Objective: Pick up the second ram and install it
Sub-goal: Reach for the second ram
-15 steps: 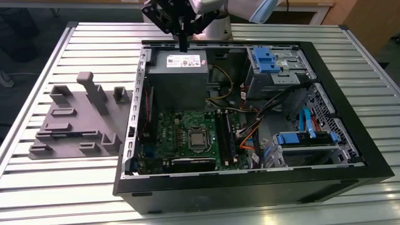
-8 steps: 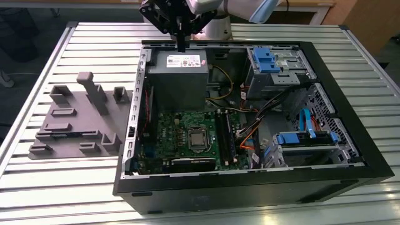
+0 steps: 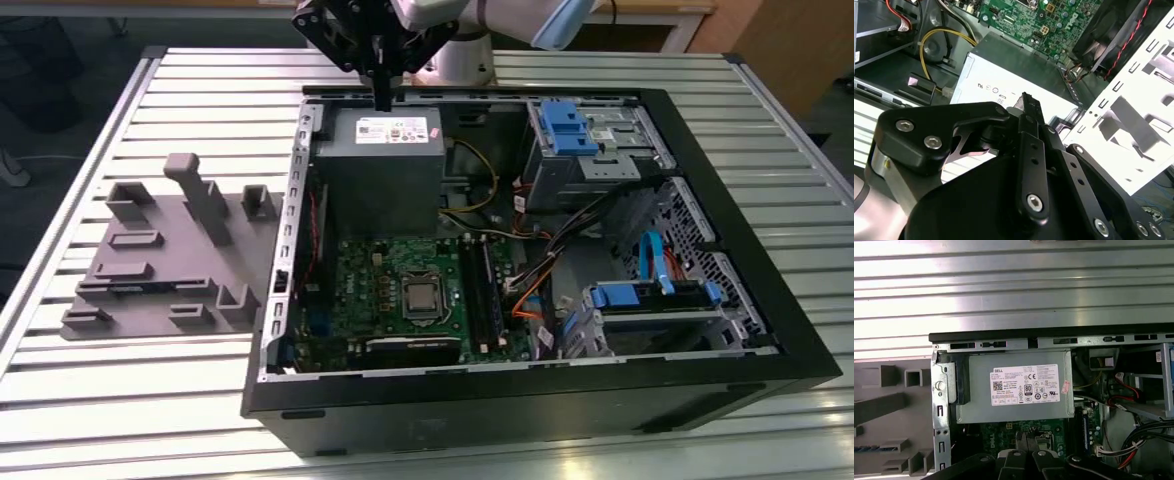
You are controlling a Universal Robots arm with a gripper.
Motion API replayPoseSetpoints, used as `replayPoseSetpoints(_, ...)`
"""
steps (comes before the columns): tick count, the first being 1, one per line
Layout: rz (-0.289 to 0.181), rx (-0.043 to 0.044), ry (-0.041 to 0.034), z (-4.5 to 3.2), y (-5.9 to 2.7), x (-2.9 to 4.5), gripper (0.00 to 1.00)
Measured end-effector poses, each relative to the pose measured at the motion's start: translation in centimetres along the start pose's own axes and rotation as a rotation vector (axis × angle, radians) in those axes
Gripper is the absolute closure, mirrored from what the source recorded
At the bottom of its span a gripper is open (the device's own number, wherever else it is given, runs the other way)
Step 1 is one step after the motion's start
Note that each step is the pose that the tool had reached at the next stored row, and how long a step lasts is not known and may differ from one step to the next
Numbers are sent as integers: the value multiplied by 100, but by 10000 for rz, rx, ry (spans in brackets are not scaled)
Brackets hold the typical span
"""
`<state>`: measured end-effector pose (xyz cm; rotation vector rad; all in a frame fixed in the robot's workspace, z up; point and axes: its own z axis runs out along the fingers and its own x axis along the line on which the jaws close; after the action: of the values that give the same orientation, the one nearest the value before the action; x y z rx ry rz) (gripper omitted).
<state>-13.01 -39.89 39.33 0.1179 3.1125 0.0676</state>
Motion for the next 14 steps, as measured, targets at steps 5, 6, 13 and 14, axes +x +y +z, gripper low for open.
replayPoseSetpoints(5,0,0,0,0,-1,20,89)
replayPoseSetpoints(6,0,0,0,0,-2,23,89)
replayPoseSetpoints(13,1,0,0,0,-4,47,89)
replayPoseSetpoints(14,1,0,0,0,-4,50,89)
